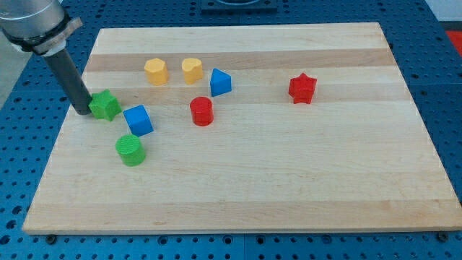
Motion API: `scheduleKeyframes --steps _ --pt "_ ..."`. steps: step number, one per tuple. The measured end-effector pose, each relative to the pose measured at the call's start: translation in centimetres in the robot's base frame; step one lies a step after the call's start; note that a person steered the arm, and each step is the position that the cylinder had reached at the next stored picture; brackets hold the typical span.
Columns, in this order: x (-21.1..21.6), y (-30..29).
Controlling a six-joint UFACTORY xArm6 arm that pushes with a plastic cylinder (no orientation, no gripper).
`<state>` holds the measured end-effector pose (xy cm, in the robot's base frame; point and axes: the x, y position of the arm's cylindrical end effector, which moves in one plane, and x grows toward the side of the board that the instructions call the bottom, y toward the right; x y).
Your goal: Move the green star to the left of the blue cube
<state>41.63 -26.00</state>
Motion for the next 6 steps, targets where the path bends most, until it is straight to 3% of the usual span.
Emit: scheduleKeyframes --steps 2,6 --pt "-1.9 -0.9" --pt "1.8 -0.7"
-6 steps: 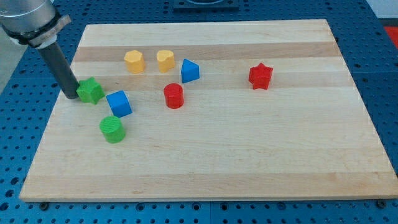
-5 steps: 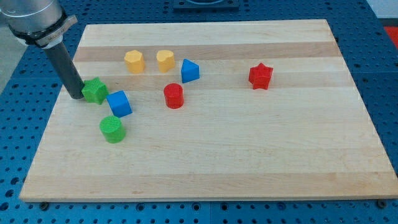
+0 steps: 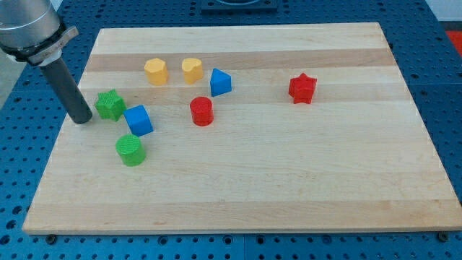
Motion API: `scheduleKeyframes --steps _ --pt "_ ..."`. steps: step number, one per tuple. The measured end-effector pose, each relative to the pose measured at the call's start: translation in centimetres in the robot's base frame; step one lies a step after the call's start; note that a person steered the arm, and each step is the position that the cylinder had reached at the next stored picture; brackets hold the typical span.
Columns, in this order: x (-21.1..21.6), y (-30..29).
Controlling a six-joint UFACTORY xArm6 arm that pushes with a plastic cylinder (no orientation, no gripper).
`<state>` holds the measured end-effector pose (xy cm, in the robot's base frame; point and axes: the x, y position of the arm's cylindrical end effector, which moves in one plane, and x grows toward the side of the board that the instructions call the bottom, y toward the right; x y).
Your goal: Move the green star to the left of the blue cube
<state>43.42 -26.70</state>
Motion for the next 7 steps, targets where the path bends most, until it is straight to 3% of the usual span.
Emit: scheduleKeyframes --steps 3,7 --pt "-4.9 -2.2" --pt "-4.9 4.6"
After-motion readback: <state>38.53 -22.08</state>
